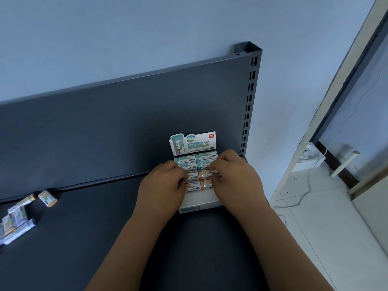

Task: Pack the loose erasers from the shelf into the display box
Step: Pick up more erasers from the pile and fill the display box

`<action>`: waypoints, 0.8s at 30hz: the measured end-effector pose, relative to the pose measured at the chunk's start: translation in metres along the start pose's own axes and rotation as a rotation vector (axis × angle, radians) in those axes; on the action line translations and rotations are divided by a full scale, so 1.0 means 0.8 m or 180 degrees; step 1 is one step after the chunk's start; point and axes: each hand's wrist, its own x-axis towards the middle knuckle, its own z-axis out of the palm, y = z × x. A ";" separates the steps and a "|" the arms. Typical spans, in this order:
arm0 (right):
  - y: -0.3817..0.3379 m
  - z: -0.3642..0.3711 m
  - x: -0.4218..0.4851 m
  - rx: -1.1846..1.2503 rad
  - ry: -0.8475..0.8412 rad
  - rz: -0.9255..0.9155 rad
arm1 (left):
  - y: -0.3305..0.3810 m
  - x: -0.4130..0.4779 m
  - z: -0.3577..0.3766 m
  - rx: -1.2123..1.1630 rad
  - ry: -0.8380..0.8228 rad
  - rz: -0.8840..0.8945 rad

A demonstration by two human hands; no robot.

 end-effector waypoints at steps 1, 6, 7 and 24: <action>0.000 0.000 0.000 0.0000 -0.0014 0.0020 | 0.000 0.000 0.000 -0.0001 -0.0013 -0.0015; -0.006 -0.001 0.001 -0.0045 -0.0109 0.0149 | -0.001 -0.002 0.006 -0.0147 0.0015 -0.0121; -0.007 -0.001 0.002 -0.0049 -0.0132 0.0186 | -0.001 -0.002 0.007 -0.0203 0.0038 -0.0178; -0.046 -0.020 -0.014 0.0253 0.0333 -0.0022 | 0.002 -0.024 -0.038 -0.0847 0.0294 -0.0329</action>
